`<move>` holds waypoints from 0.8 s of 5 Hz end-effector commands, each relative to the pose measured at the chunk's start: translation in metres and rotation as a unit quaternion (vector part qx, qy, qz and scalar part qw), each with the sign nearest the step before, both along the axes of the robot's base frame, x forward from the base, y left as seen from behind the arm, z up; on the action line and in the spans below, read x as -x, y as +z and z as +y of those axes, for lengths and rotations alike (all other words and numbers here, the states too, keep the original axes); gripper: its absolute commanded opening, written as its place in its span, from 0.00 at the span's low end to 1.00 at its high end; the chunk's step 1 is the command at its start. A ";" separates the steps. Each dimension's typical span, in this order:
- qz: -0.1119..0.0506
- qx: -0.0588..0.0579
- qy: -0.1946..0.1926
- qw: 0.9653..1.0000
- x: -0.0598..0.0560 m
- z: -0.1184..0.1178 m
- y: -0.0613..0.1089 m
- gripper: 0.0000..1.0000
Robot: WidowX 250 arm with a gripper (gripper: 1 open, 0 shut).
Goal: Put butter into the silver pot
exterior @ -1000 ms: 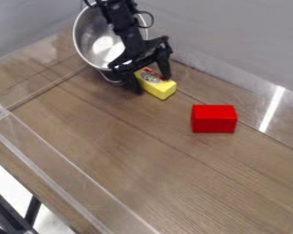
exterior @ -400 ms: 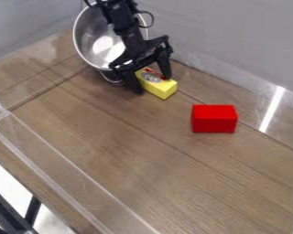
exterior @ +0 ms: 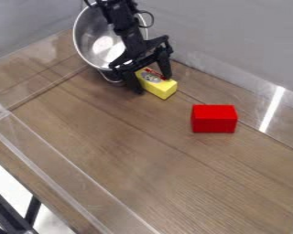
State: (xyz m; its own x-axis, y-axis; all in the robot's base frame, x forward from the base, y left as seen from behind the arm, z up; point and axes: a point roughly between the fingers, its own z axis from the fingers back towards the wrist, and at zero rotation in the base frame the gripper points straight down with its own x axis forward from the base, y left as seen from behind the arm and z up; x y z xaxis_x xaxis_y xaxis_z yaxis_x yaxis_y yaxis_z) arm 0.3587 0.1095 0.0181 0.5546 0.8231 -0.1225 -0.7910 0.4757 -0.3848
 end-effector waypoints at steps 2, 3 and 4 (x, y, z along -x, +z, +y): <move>-0.005 -0.008 -0.027 1.000 -0.005 -0.013 -0.008 0.00; -0.007 -0.009 -0.029 1.000 -0.006 -0.013 -0.009 0.00; -0.009 -0.010 -0.032 0.999 -0.007 -0.014 -0.009 0.00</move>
